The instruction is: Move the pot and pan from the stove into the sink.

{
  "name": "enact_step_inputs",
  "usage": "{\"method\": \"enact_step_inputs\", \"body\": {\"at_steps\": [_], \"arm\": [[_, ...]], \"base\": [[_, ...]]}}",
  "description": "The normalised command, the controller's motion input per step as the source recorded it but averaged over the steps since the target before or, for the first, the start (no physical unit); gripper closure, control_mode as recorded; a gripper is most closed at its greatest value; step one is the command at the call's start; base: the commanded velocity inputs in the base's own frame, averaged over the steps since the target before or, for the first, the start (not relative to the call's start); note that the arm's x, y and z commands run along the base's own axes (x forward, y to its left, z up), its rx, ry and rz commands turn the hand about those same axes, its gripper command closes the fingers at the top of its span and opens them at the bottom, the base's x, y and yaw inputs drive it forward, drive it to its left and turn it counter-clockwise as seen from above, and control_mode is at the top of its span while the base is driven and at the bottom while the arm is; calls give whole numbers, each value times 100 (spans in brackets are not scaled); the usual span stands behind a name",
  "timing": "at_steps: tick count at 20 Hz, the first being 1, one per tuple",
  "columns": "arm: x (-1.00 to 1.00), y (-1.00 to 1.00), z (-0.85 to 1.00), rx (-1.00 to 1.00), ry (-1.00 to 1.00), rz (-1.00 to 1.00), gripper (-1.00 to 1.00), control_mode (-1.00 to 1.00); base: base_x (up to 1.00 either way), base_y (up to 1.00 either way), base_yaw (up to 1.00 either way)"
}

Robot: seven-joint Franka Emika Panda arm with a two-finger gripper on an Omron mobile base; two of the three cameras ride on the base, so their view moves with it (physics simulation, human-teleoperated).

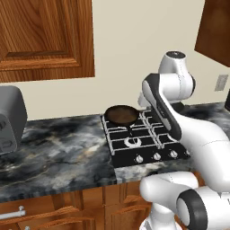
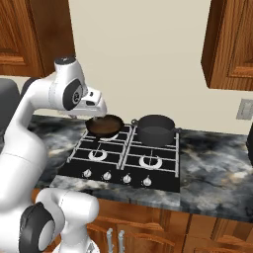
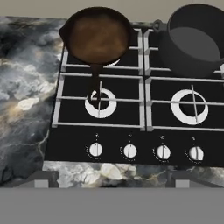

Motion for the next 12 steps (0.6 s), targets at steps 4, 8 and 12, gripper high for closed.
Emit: {"method": "enact_step_inputs", "body": {"at_steps": [4,8,12], "arm": [[1,23,-24,-1,-1,0,-100,-100],[7,9,-29,0,-3,0,-100,-100],[18,4,-31,0,-4,0,-100,-100]], "base": [[0,0,0],[0,0,0],[0,0,0]]}}
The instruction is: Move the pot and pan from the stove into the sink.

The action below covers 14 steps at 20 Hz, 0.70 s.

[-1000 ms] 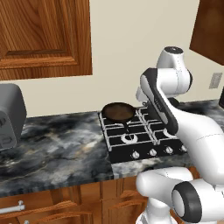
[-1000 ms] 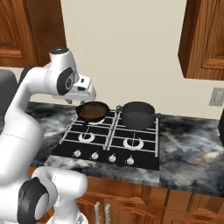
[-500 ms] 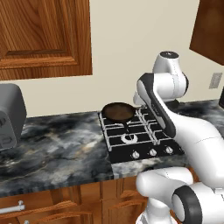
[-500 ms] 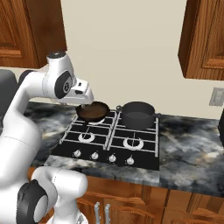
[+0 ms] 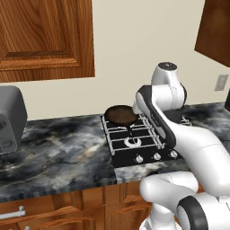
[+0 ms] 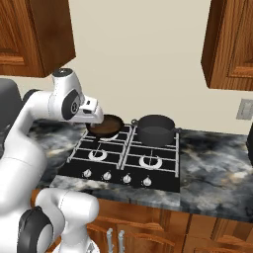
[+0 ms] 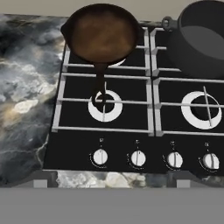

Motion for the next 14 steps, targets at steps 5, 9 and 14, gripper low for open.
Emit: {"method": "enact_step_inputs", "body": {"at_steps": [5,9,14], "arm": [[28,5,-34,0,-5,0,-100,-100],[38,11,-37,0,-5,0,-100,-100],[39,13,-38,0,-7,0,-100,-100]], "base": [[0,0,0],[0,0,0],[0,0,0]]}}
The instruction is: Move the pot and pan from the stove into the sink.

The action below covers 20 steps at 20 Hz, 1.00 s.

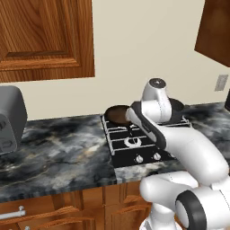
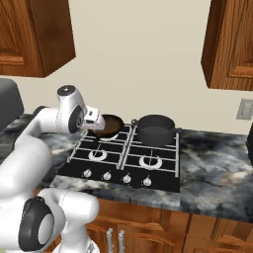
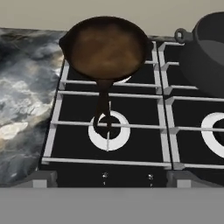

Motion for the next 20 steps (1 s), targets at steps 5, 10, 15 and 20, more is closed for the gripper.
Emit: {"method": "enact_step_inputs", "body": {"at_steps": [5,10,15,20], "arm": [[33,5,-39,0,-5,0,-100,-100],[27,0,-39,0,-4,0,-100,-100],[22,1,-37,0,-3,0,-100,-100],[20,7,-32,1,-1,0,-100,-100]], "base": [[0,0,0],[0,0,0],[0,0,0],[0,0,0]]}}
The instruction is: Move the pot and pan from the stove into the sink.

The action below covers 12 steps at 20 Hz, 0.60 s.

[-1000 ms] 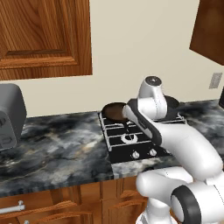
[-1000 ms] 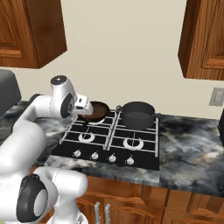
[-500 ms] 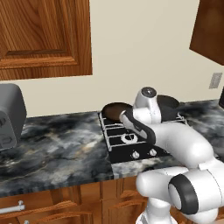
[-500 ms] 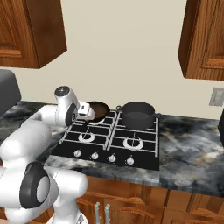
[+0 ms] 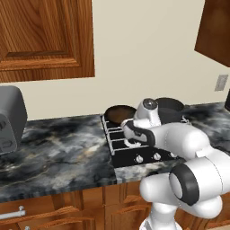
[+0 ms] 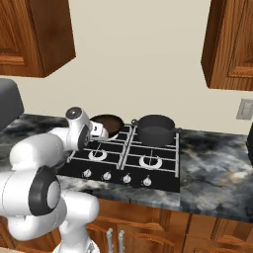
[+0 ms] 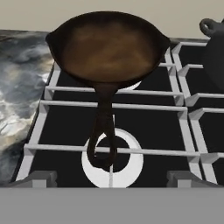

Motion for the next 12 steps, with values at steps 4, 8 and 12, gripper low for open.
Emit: {"method": "enact_step_inputs", "body": {"at_steps": [4,8,12], "arm": [[11,19,-28,0,0,0,-100,-100],[2,2,-7,0,0,0,-100,-100],[4,0,-2,0,0,0,-100,-100]], "base": [[0,0,0],[0,0,0],[0,0,0]]}}
